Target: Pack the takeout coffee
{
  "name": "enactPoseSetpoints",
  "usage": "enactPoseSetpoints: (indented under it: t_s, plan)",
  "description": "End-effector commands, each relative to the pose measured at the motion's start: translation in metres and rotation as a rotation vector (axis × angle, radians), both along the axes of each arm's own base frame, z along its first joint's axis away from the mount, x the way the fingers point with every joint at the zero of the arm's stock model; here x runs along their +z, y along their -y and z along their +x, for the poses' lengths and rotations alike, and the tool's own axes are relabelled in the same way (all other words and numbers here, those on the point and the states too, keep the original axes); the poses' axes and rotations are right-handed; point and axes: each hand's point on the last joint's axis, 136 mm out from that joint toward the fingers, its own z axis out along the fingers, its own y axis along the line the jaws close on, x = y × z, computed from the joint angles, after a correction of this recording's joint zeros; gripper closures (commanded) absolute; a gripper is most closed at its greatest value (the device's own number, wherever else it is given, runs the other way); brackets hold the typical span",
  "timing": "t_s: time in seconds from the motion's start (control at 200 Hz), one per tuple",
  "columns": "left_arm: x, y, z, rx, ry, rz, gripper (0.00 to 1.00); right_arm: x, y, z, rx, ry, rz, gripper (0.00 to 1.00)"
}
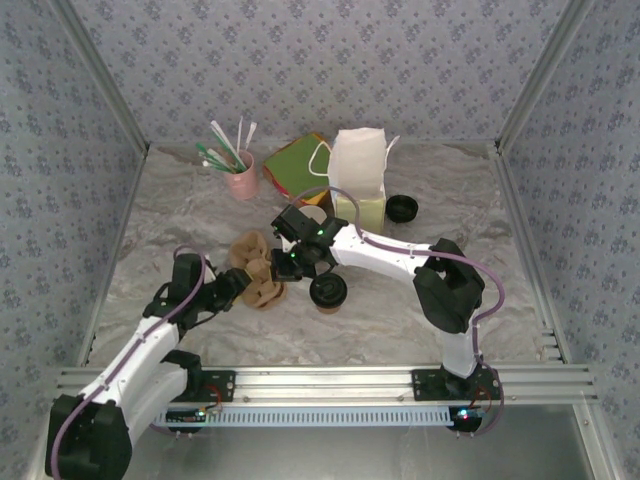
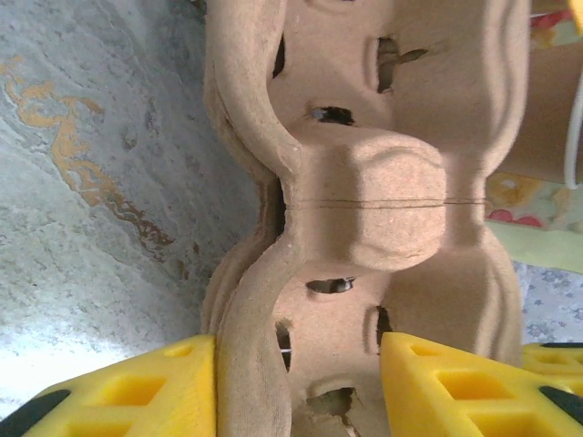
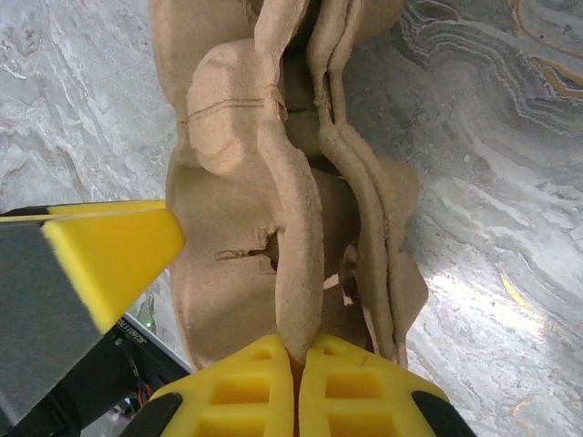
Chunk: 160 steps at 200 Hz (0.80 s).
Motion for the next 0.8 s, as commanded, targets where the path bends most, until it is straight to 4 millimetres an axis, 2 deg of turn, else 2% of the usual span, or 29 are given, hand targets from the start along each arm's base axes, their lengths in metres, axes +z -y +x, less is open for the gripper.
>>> enactPoseSetpoints:
  t_s: [0.0,0.34,0.65,0.795]
  plan:
    - [0.037,0.011,0.007,-0.027,0.124,-0.086,0.52,-0.004,0.000,-0.006,-0.001,-0.024,-0.004,0.94]
    - [0.054,0.011,0.004,-0.021,0.173,-0.121,0.54,-0.003,0.000,-0.006,0.005,-0.021,-0.003,0.93]
    - [0.025,0.005,-0.003,-0.009,0.099,-0.065,0.54,-0.021,-0.007,-0.012,0.032,-0.058,-0.024,0.87]
    - [0.013,0.001,-0.006,-0.004,0.071,-0.037,0.54,-0.032,-0.009,-0.013,0.039,-0.073,-0.041,0.79]
